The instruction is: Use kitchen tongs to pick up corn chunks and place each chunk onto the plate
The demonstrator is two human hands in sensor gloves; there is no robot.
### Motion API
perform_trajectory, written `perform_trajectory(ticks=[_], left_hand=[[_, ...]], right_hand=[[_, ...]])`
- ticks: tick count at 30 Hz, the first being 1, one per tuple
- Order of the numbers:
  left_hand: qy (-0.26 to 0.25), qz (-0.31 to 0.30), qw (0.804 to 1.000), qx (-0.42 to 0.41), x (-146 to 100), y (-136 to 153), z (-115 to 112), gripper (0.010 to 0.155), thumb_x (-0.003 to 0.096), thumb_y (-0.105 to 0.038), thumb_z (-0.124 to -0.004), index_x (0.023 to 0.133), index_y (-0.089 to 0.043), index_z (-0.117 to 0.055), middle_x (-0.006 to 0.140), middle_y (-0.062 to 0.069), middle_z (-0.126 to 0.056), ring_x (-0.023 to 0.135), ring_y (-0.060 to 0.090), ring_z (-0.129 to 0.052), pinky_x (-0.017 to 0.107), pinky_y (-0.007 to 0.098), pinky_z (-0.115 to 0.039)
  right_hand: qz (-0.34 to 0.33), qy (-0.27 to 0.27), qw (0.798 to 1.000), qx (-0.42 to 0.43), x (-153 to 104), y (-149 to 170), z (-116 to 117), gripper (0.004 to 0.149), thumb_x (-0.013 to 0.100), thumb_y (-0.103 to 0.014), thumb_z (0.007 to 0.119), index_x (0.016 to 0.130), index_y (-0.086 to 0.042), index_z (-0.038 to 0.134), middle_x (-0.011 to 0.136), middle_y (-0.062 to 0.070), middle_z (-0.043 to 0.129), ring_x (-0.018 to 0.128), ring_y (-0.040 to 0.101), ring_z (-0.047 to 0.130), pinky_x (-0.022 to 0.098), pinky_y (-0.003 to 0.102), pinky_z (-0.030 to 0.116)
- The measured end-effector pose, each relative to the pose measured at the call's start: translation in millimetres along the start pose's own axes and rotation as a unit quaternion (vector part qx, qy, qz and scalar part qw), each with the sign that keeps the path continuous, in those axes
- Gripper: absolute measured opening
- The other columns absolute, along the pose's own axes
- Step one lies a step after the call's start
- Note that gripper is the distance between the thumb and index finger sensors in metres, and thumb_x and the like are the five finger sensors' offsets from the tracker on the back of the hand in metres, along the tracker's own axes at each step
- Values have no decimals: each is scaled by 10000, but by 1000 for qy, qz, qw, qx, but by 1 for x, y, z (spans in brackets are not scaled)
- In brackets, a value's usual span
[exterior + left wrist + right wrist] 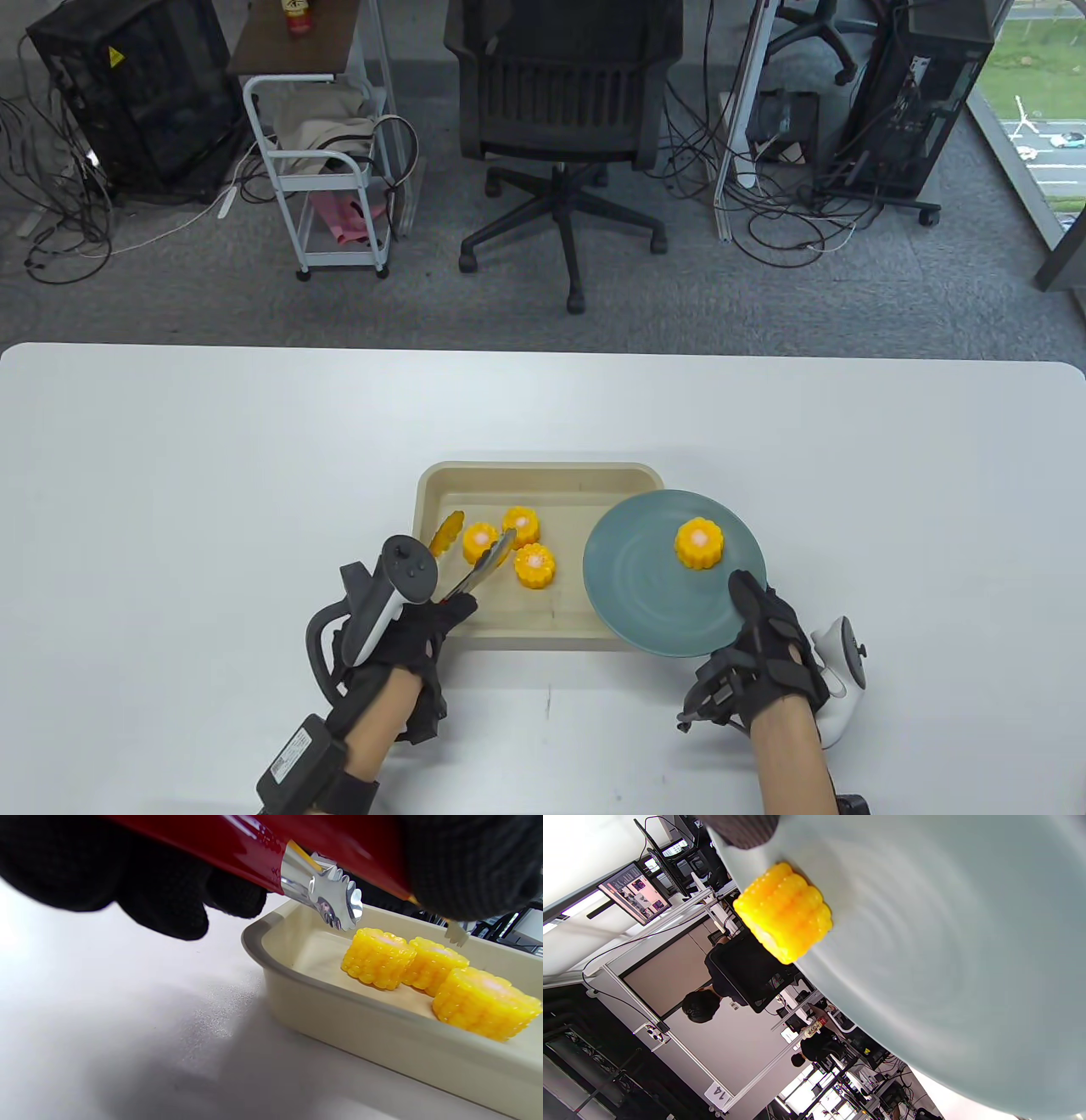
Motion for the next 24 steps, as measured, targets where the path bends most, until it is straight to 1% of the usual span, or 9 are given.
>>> perform_trajectory(ticks=[9, 14, 24], left_hand=[[10, 13, 1000, 9, 6, 2, -5, 903, 364, -696, -777, 1085, -186, -588, 866, 194, -818, 452, 385, -976, 298, 540, -857], [1, 12, 1000, 11, 7, 1, -4, 837, 374, -666, -792, 1066, -221, -643, 841, 173, -853, 422, 381, -986, 279, 540, -857], [-5, 5, 1000, 25, 9, 0, -2, 797, 388, -653, -789, 1059, -244, -656, 838, 150, -865, 416, 369, -990, 280, 534, -857]], right_hand=[[1, -2, 1000, -3, 0, 1, 0, 534, 530, -316, 613, 1022, -150, 488, 1027, 196, 700, 867, 413, 862, 573, 471, 861], [0, -2, 1000, -4, 1, 1, 0, 534, 530, -316, 613, 1023, -150, 487, 1028, 196, 697, 868, 414, 859, 574, 472, 858], [2, -5, 1000, -5, 1, 1, 0, 534, 530, -316, 612, 1022, -149, 487, 1029, 194, 696, 868, 413, 860, 574, 471, 858]])
Point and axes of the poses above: the tracker on the back of each hand, its own y axis roughly to the little-finger side, its own x axis roughly from the wrist to the fingertips, z = x × y, the point moved 2 cm from there along x, roughly from the wrist to the fingertips
